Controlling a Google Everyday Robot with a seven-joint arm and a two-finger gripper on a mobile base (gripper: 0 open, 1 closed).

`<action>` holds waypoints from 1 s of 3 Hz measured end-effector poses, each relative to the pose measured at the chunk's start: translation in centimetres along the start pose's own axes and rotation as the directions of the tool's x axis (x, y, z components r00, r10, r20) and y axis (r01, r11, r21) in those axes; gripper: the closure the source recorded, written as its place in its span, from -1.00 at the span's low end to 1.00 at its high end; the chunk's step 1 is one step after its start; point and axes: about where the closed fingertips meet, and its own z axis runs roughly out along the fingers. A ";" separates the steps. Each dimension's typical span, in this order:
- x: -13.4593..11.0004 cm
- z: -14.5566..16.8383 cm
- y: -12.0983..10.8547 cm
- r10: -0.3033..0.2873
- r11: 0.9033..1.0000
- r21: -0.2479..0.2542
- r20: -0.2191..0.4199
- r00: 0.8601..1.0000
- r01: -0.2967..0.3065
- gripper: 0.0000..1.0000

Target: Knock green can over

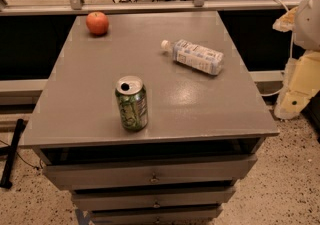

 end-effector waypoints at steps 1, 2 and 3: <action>0.0 0.0 0.0 0.000 1.000 0.000 0.000 1.000 0.000 -1.00; -1.5 1.4 0.2 0.026 0.999 -0.034 0.092 0.995 -0.023 -1.00; -5.9 5.8 0.9 0.084 0.990 -0.131 0.288 0.954 -0.048 -1.00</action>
Offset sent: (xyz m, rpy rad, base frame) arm 0.0317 0.0858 -0.0492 0.5570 0.0728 0.0353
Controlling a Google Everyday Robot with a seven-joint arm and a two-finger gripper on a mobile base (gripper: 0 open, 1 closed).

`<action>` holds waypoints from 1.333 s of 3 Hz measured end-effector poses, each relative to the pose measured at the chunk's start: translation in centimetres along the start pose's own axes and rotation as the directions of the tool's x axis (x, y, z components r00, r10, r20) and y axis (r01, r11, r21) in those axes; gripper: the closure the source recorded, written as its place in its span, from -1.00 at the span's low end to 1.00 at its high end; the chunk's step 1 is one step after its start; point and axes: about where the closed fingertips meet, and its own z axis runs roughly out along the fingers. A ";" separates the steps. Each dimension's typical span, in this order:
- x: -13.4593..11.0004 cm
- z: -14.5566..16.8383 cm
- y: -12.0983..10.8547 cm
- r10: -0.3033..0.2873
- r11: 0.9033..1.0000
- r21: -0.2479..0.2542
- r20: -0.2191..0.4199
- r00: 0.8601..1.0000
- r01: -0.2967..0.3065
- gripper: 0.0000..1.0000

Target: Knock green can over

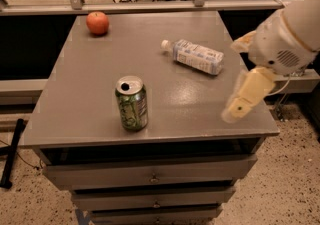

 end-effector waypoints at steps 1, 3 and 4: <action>-3.6 3.9 1.3 0.075 0.994 -0.097 0.195 0.978 -0.057 -1.00; -6.0 3.7 2.1 0.103 0.988 -0.137 0.272 0.957 -0.067 -1.00; -7.3 5.2 3.0 0.109 0.986 -0.155 0.351 0.930 -0.057 -1.00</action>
Offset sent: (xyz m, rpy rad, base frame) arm 0.0042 0.0479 -0.0174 0.2071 0.0441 0.0085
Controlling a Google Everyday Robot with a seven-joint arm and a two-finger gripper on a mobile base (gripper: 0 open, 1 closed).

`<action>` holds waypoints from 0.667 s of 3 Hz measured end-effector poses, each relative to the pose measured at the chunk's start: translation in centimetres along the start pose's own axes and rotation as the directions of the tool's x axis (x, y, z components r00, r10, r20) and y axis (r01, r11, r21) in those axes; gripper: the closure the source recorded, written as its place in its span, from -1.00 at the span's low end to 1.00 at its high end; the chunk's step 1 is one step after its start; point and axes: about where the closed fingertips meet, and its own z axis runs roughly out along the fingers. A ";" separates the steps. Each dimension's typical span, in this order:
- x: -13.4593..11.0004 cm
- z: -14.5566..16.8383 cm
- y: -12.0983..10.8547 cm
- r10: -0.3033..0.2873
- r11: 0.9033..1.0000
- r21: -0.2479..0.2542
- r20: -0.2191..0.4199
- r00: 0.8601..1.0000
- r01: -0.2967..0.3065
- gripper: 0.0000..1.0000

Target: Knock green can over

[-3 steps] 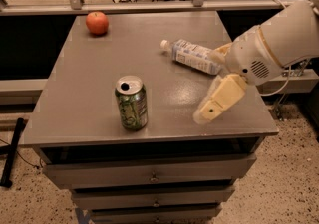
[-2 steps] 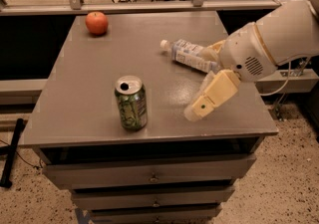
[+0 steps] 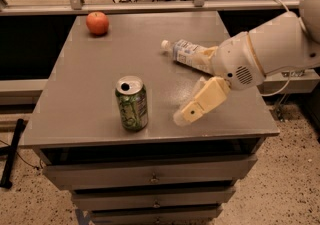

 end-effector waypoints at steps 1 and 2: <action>-1.2 4.1 0.8 -0.035 0.998 -0.050 0.120 0.992 0.041 -1.00; -1.8 8.2 1.2 -0.076 0.992 -0.086 0.206 0.976 0.095 -1.00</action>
Offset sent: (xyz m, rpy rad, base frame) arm 0.0158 0.1136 -0.0657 0.3071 -0.1038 0.1855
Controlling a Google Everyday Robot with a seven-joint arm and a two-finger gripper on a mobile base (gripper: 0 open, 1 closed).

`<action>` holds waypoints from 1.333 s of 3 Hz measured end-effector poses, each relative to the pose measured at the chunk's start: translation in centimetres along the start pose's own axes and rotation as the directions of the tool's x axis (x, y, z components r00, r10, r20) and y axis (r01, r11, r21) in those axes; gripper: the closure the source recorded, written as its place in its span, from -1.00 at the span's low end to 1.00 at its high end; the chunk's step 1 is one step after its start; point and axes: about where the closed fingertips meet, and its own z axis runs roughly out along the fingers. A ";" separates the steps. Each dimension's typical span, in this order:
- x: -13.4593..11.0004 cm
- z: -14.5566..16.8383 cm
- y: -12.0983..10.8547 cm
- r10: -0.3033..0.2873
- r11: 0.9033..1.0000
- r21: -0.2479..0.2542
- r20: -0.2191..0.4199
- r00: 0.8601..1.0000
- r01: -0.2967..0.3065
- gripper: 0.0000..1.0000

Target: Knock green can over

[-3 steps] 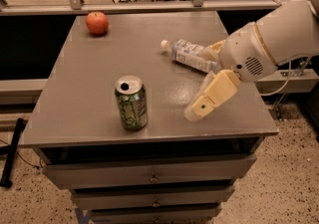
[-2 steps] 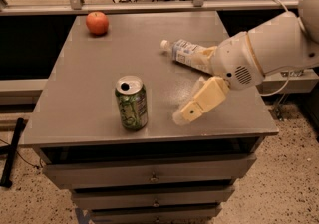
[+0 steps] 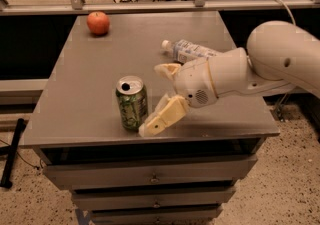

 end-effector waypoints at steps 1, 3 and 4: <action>0.0 3.4 -0.7 -0.051 0.998 -0.026 0.059 0.997 0.053 -1.00; -2.3 6.4 -4.6 -0.132 0.991 -0.004 0.124 0.984 0.133 -1.00; -4.8 7.7 -7.4 -0.165 0.986 0.004 0.141 0.976 0.167 -1.00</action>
Offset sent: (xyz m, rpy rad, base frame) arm 0.0583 0.0628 -0.0182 0.1226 -0.1443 0.0740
